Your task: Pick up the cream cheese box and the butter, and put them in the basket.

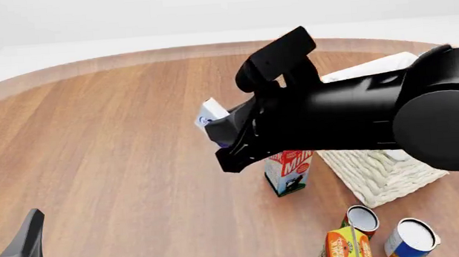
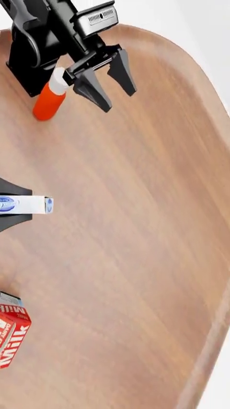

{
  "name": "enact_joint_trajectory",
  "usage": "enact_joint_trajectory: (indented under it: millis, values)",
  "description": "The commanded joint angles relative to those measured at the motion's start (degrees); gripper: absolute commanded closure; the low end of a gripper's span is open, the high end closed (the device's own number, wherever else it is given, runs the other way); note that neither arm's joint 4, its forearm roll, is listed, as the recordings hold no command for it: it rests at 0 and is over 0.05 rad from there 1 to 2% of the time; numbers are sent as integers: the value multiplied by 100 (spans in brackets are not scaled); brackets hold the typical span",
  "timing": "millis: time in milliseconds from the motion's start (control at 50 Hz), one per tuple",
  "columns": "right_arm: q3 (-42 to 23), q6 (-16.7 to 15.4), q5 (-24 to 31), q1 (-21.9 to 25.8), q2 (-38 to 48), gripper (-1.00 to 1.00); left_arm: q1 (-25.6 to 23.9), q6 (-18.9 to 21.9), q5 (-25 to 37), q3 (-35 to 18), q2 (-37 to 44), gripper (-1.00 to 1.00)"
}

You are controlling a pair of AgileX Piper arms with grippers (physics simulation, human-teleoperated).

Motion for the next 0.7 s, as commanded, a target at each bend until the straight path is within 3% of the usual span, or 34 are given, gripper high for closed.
enact_joint_trajectory:
  millis: [20,340,700]
  values:
    - [-393,-232,212,-287,-203,100,0,0,0,0,0,-100]
    - [-700,-517,394,-854,-535,100,0,0,0,0,0,-100]
    - [-536,-562,419,-1791,-1100,100,0,0,0,0,0,-100]
